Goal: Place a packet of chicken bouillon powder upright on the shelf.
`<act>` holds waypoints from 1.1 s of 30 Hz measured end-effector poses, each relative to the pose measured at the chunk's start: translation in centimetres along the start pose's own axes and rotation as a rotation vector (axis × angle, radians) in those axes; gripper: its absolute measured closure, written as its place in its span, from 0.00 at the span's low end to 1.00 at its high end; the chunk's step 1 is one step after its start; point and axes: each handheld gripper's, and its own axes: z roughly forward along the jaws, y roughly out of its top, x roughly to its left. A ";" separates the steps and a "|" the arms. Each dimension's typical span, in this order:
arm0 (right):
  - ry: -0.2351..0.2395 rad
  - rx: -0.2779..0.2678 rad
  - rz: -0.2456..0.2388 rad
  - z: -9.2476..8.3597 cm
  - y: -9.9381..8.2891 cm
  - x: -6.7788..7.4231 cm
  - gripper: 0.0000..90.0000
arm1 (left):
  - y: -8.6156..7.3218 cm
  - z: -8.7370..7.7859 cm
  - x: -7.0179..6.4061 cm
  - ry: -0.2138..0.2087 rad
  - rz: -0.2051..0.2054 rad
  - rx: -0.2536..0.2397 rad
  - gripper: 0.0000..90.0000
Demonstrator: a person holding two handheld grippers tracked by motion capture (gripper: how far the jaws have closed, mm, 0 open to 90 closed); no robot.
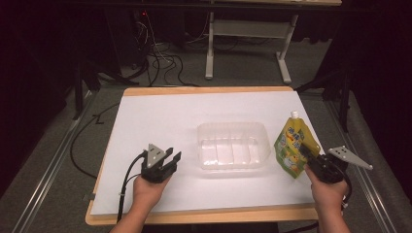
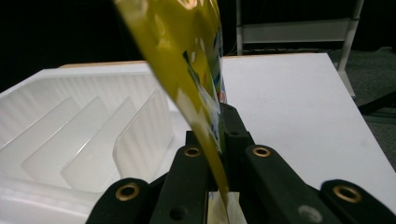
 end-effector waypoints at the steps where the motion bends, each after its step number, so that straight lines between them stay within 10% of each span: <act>1: 0.000 0.000 0.000 0.0 0.0 0.0 1.00 | -0.5 -0.5 0.1 -0.014 -0.010 -0.014 0.68; 33: -0.006 -0.188 0.013 -3.4 4.4 1.7 1.00 | -0.7 1.3 -3.1 -0.129 0.045 -0.031 0.53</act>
